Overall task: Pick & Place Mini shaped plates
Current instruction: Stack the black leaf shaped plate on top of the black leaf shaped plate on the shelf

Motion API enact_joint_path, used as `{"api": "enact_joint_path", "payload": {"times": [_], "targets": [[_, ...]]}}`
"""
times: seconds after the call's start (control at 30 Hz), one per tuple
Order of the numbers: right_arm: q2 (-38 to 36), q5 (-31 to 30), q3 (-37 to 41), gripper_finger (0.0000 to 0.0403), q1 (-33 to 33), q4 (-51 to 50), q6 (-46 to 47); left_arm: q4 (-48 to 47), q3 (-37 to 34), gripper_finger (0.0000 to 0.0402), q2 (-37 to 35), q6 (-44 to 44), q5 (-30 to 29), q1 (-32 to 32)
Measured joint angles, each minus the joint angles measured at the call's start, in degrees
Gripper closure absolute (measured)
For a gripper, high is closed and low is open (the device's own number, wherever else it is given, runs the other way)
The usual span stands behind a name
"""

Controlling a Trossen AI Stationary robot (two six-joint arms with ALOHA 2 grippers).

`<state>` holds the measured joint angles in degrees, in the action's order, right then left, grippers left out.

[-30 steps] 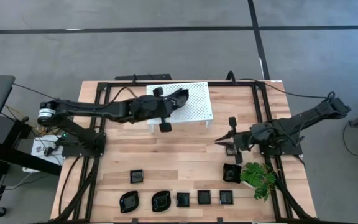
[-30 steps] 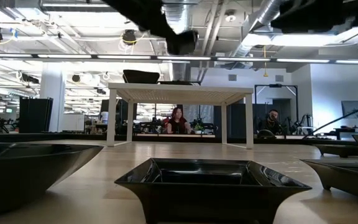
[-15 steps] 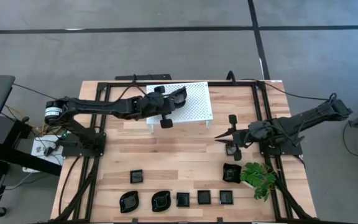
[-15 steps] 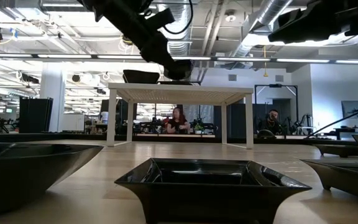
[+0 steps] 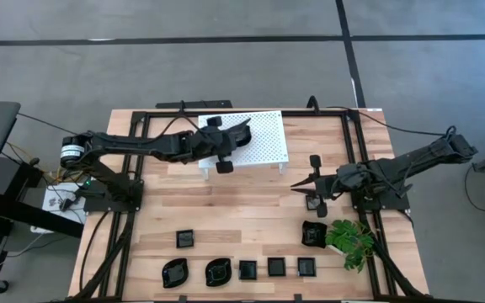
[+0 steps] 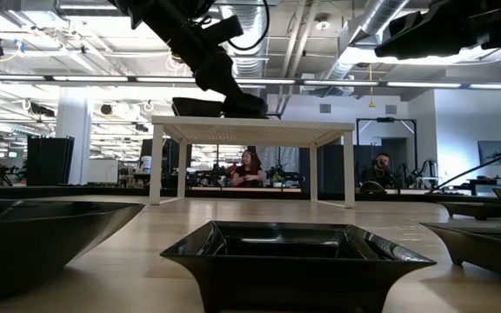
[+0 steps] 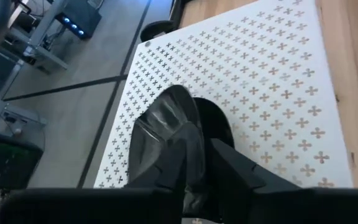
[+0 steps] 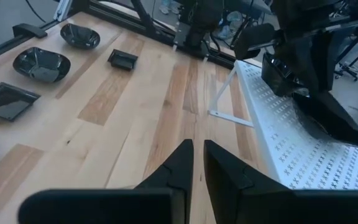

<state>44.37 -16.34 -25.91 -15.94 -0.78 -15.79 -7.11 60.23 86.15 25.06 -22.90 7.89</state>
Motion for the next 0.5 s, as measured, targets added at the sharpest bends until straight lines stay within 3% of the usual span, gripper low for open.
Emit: {"api": "enact_joint_path", "payload": {"times": [0.27, 0.5], "targets": [[0.01, -0.02, 0.00, 0.0370, 0.00, 1.72, -2.80, 0.07, 0.00, 0.0293, 0.00, 0.02, -0.09, -2.71], [0.02, -0.02, -0.04, 0.0370, -0.02, 4.11, -5.60, 0.28, 0.00, 0.0291, -0.02, 0.22, -6.35, -5.46]]}}
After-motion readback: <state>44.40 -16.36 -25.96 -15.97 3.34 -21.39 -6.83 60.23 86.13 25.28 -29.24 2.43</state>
